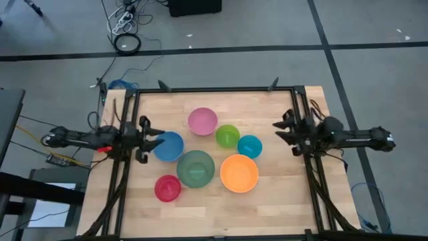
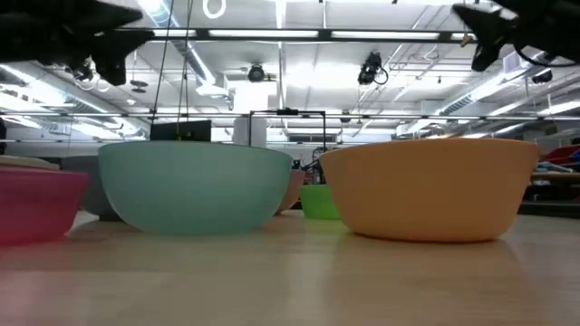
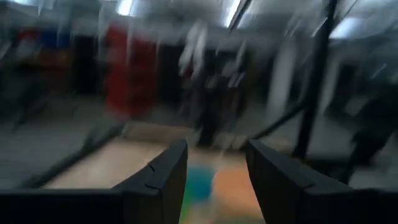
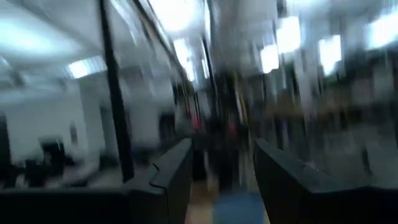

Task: Nest bowls inside each other
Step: Stack the orange bowl on top of the dark green bowl

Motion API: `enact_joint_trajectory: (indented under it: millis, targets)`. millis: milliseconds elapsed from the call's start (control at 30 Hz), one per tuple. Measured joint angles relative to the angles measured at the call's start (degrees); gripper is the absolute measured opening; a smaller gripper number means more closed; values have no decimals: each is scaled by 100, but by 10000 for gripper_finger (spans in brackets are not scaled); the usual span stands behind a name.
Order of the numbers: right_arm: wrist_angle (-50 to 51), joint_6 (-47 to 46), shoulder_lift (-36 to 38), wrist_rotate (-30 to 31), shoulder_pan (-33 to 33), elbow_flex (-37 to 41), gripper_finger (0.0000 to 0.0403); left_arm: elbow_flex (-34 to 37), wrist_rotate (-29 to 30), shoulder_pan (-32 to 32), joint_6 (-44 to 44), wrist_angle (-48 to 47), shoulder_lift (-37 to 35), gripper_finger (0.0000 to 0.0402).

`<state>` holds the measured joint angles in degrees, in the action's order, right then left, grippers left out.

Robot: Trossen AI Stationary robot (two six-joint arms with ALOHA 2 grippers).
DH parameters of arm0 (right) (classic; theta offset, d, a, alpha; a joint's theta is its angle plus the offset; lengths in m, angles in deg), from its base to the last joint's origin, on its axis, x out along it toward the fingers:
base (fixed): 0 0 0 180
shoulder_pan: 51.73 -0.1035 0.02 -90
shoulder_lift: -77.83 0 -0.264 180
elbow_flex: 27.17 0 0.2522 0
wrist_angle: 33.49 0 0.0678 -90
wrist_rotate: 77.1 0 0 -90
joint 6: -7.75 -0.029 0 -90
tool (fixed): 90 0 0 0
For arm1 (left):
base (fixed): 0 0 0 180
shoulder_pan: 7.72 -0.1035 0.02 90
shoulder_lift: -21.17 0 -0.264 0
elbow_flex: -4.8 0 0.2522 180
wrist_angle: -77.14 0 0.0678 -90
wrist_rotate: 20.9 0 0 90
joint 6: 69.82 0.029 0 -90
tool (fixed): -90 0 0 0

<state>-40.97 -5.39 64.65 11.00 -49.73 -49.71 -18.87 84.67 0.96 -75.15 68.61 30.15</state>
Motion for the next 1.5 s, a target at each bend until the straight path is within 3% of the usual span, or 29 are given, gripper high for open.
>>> enact_joint_trajectory:
  millis: [100, 233, 400, 567, 700, 900, 1000, 1200, 1500]
  targets:
    - [1828, -540, -784, 270, -2, -959, 160, -1001, 585, -2, -276, -1719, 708, 173]
    - [2802, -624, -2202, 401, 8, -2274, 160, -2076, 971, -2, -393, -2735, 1664, 173]
    - [3669, -681, -3712, 515, 52, -3542, 160, -2612, 999, 0, -398, -1802, 2385, 173]
    - [3756, -663, -4741, 422, 42, -4148, 160, -2699, 929, -2, -347, -995, 2682, 173]
    - [3400, -554, -5252, -97, 44, -4253, 160, -2693, 1184, -6, -422, -1191, 2742, 173]
    - [2386, -521, -5776, -1642, 22, -4255, 160, -2693, 1310, -7, -957, -1856, 2782, 173]
    - [1876, -713, -5942, -2039, 6, -4257, 160, -2693, 1335, -11, -1310, -2195, 2801, 173]
    - [373, -1571, -6187, -2042, -96, -4259, 160, -2693, 1006, -7, -1739, -2767, 2925, 173]
    - [131, -1480, -6269, -1494, -114, -4261, 160, -2693, 1069, 48, -1364, -2337, 3537, 173]
